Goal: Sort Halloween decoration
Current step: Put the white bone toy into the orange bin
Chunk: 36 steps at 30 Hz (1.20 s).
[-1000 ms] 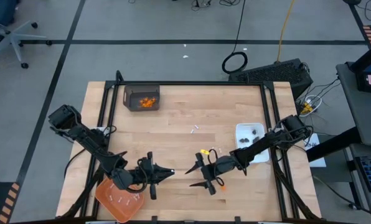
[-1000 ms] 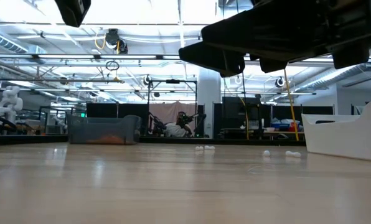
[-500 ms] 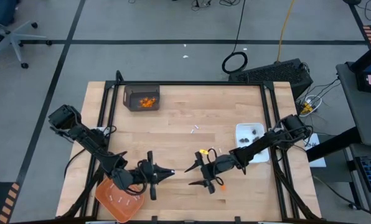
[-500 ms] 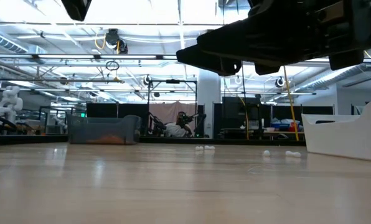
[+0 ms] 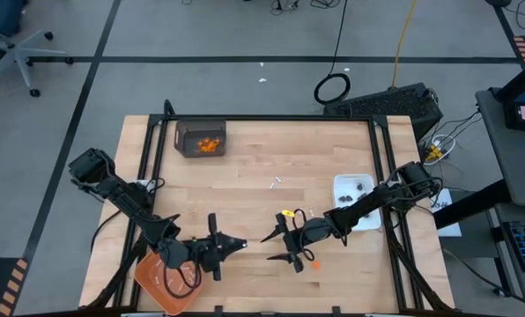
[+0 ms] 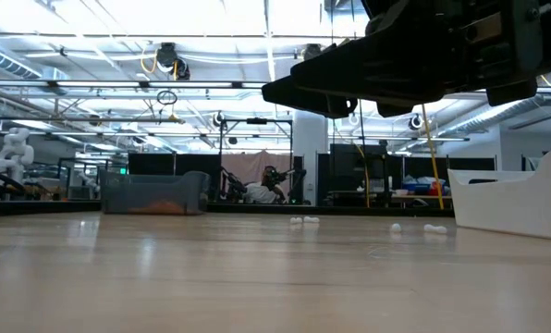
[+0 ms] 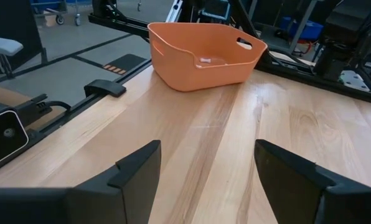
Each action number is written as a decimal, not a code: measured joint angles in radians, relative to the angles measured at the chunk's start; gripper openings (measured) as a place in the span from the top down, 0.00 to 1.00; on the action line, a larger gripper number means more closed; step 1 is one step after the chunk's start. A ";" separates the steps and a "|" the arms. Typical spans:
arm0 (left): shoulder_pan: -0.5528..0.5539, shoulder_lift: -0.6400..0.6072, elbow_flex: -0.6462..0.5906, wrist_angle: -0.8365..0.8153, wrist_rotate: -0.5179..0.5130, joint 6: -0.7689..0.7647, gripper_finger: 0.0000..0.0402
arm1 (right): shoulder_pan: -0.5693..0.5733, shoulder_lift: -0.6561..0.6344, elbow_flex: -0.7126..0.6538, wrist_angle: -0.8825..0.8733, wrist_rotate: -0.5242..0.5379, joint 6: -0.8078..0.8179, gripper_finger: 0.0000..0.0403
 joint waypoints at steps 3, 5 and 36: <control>0.000 0.000 0.000 0.000 0.000 0.159 0.98 | 0.000 0.000 0.000 0.000 0.000 0.000 0.40; 0.000 0.000 0.000 0.000 0.000 0.237 0.98 | 0.000 0.000 0.000 0.000 0.000 0.000 0.40; -0.147 -0.054 0.330 -1.011 0.066 -0.845 0.98 | 0.000 0.000 0.000 0.000 0.001 0.032 0.40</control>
